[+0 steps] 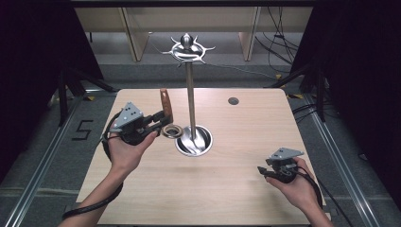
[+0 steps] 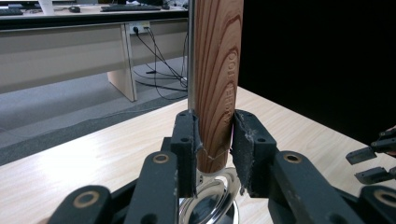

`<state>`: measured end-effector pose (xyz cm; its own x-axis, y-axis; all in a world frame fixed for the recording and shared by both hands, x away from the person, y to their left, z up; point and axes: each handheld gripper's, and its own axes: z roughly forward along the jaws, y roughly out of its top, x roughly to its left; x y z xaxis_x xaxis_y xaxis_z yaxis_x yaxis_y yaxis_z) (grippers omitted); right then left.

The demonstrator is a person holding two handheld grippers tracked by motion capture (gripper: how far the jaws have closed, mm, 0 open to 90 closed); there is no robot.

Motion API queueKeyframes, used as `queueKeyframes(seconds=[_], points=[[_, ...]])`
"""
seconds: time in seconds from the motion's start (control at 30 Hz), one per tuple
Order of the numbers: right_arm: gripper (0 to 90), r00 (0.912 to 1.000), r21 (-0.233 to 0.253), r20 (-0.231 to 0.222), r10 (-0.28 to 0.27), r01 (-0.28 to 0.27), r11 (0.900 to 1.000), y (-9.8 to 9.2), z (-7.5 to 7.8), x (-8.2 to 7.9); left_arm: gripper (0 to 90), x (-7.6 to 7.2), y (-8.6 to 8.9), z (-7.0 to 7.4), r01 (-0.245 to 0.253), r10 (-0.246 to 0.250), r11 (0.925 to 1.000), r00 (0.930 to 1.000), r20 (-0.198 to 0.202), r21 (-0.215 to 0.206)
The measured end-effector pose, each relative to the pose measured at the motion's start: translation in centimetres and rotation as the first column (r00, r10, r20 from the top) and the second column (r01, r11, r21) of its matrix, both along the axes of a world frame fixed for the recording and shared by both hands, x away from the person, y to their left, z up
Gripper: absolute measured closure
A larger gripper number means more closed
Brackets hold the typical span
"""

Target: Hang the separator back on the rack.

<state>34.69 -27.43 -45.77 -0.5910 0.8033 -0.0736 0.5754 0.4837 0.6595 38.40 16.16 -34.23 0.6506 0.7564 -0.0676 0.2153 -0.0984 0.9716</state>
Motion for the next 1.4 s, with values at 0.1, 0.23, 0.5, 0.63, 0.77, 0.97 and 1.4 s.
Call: queueKeyframes(seconds=[0.1,0.23,0.5,0.63,0.77,0.97,1.4], points=[[55.8,1.0,0.005,-0.002,-0.004,0.004,1.0,0.0,0.0,0.0,70.1,0.0,-0.4,0.4,0.008,-0.008,1.0,0.9999,0.009,-0.001],[55.6,1.0,0.001,0.0,0.001,-0.001,1.0,0.0,0.0,0.0,70.1,0.1,-1.0,1.0,0.019,-0.019,0.9998,0.9997,0.018,-0.005],[55.5,1.0,0.006,-0.001,-0.004,0.004,1.0,0.0,0.0,0.0,70.1,0.1,-1.5,2.0,0.036,-0.036,0.9993,0.9987,0.035,0.003],[55.5,1.0,0.006,0.001,-0.005,0.005,1.0,0.0,0.0,0.0,70.1,0.2,-1.6,2.4,0.044,-0.044,0.999,0.9984,0.034,0.01],[55.4,0.9997,0.012,-0.019,-0.012,0.013,1.0,0.0,0.2,-0.1,70.1,0.3,-1.5,2.7,0.048,-0.049,0.9987,0.997,0.061,0.02],[55.3,1.0,0.004,0.002,-0.002,0.002,1.0,0.0,0.0,0.0,70.1,0.2,-1.7,2.9,0.052,-0.053,0.9983,0.9965,0.064,0.025],[55.1,1.0,0.004,0.001,-0.002,0.002,1.0,-0.1,0.0,0.0,70.1,0.1,-1.9,3.3,0.064,-0.065,0.9977,0.9953,0.072,0.022]])
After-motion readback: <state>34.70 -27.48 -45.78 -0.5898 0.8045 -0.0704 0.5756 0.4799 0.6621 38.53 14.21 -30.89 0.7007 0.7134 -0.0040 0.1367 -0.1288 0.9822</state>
